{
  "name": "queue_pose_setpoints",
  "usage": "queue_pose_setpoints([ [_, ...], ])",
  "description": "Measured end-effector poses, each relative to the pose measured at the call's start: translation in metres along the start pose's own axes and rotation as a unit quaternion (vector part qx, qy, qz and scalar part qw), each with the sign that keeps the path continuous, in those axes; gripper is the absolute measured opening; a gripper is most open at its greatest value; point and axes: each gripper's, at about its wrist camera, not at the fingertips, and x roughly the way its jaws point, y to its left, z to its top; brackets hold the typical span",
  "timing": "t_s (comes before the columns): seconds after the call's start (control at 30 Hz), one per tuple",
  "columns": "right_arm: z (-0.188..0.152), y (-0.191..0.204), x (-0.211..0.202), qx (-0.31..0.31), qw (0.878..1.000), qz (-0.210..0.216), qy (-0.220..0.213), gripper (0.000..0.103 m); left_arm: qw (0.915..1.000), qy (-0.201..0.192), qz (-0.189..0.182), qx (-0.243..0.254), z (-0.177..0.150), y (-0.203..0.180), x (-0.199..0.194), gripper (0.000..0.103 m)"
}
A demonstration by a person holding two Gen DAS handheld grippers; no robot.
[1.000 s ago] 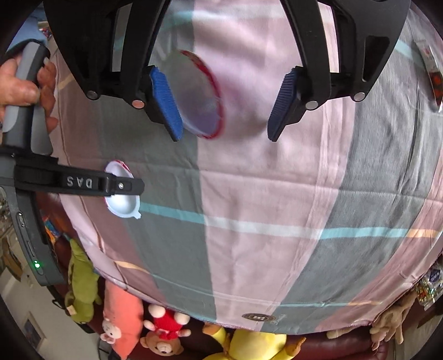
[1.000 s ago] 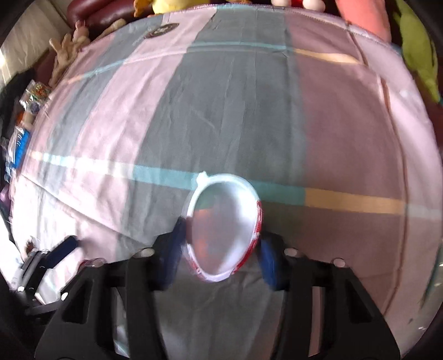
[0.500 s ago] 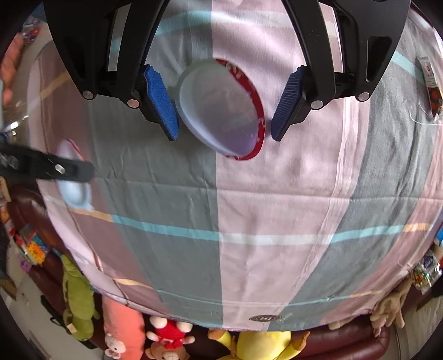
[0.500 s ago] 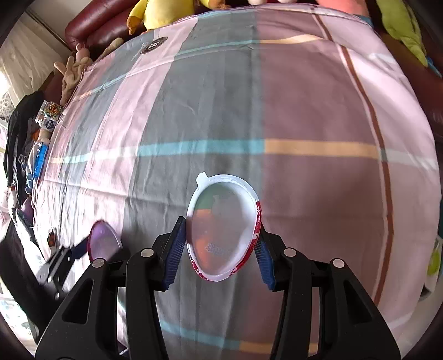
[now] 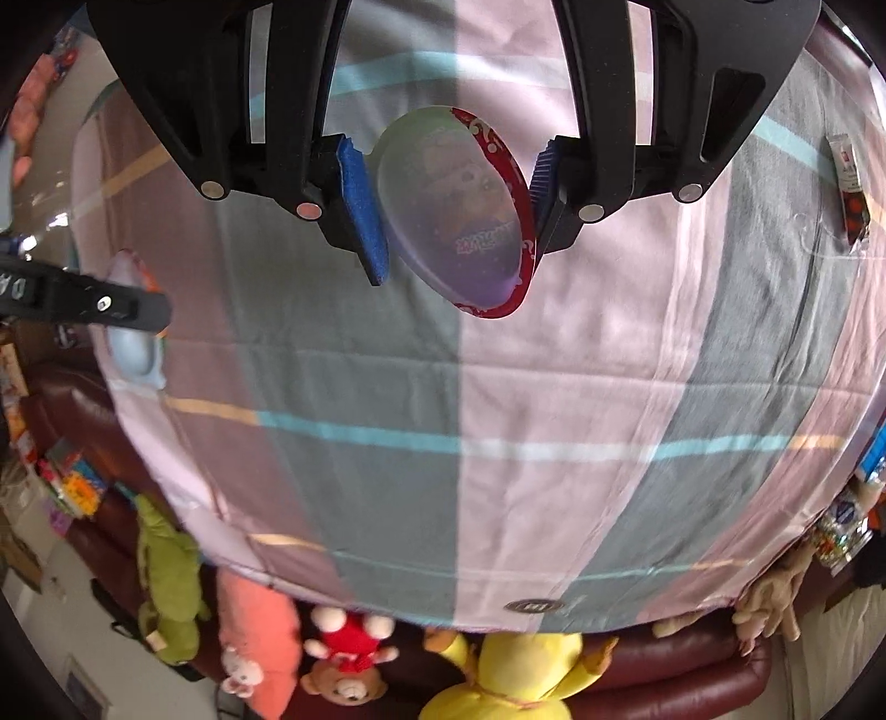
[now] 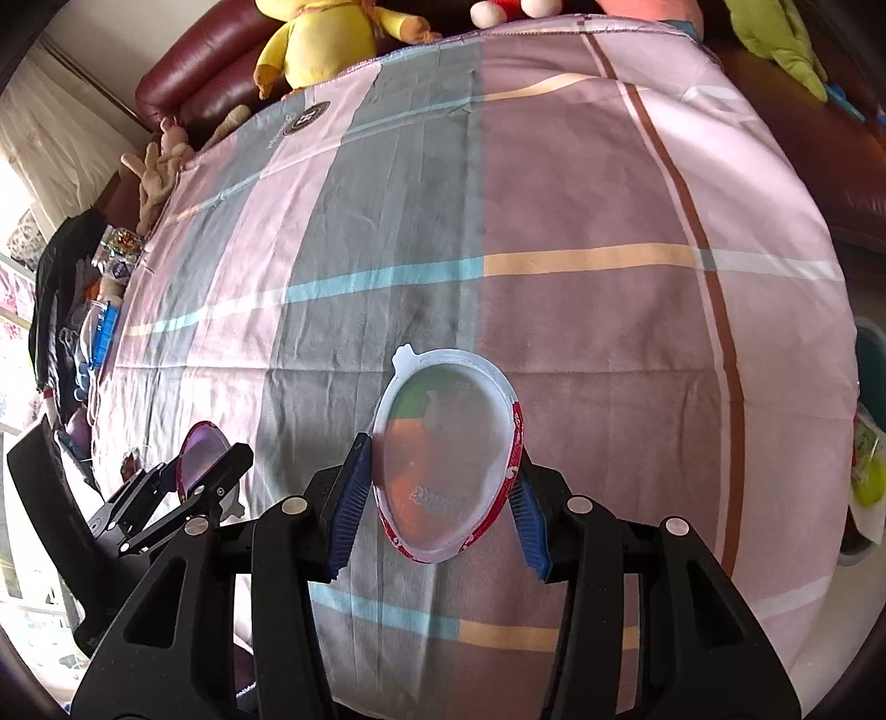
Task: Collect trash
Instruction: 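Carry both egg shells over the teal bucket and open both tools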
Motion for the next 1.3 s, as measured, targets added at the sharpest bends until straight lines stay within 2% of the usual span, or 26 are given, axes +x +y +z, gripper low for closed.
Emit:
queue_pose_setpoints([
  [0.17, -0.006, -0.01, -0.011, 0.008, 1.0, 0.005, -0.008, 0.045, 0.9994, -0.002, -0.033, 0.007, 0.003, -0.014, -0.005, 0.047],
  [0.23, -0.007, -0.016, -0.014, 0.013, 1.0, 0.006, -0.012, 0.045, 0.9993, -0.002, -0.034, 0.016, 0.003, -0.021, -0.006, 0.047],
  [0.43, -0.01, -0.035, -0.026, 0.031, 0.999, 0.015, -0.024, 0.045, 0.9976, -0.001, -0.046, 0.051, 0.004, -0.052, -0.009, 0.047],
  [0.67, -0.013, -0.072, -0.052, 0.065, 0.996, 0.013, -0.053, 0.045, 0.9915, -0.003, -0.08, 0.103, 0.011, -0.102, -0.008, 0.047],
  [0.97, -0.031, -0.16, -0.101, 0.142, 0.984, -0.005, -0.105, 0.045, 0.9727, 0.011, -0.13, 0.192, 0.012, -0.209, 0.008, 0.047],
  [1.2, -0.059, -0.249, -0.144, 0.215, 0.965, -0.038, -0.143, 0.045, 0.9504, 0.019, -0.166, 0.262, 0.002, -0.306, 0.018, 0.048],
  [1.3, -0.071, -0.282, -0.158, 0.24, 0.957, -0.049, -0.153, 0.045, 0.9429, 0.021, -0.176, 0.282, -0.002, -0.335, 0.02, 0.048],
])
